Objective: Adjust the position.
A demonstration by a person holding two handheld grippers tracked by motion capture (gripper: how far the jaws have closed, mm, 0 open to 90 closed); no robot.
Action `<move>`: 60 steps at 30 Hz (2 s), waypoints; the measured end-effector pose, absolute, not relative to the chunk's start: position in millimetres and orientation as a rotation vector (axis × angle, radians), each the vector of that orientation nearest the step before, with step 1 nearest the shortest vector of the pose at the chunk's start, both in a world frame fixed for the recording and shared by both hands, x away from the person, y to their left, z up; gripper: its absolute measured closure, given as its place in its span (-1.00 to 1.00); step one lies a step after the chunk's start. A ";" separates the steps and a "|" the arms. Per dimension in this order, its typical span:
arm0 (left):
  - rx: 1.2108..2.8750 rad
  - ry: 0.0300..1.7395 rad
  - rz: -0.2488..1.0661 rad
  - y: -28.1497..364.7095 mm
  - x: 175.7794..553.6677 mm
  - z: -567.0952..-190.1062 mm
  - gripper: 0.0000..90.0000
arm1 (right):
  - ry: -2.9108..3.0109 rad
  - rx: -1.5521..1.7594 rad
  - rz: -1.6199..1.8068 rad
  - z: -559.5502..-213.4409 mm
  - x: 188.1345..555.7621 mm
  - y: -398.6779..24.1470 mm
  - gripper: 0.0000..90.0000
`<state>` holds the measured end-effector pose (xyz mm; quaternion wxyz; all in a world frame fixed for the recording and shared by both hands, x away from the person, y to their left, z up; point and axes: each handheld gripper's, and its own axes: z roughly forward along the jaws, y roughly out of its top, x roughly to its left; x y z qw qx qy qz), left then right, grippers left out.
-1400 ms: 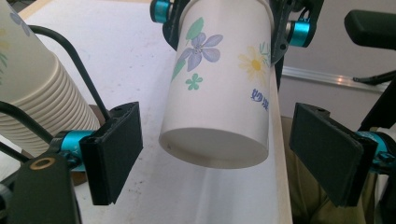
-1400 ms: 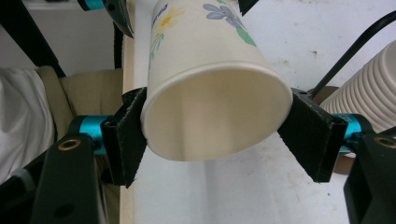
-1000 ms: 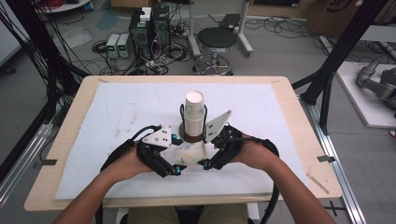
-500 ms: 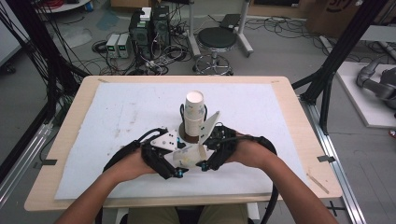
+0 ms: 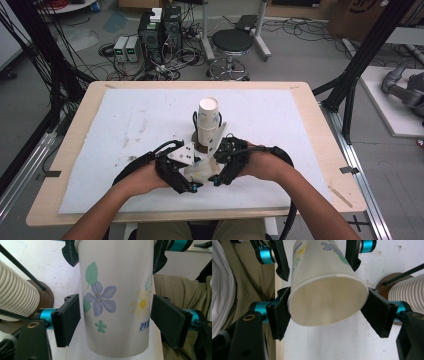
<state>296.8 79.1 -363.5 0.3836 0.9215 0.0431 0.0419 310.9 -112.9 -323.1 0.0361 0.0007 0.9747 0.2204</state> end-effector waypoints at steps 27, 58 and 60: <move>2.279 0.174 0.041 85.1 302.7 -373.4 -0.23 | 2.961 0.085 0.898 -323.5 313.9 -121.5 -0.51; 1.768 0.406 0.288 178.3 296.7 -409.0 -0.24 | 2.520 0.632 1.470 -373.9 309.4 -228.0 -0.52; 1.749 0.420 0.309 184.4 296.4 -410.5 -0.24 | 2.495 0.642 1.480 -379.4 307.9 -233.6 -0.52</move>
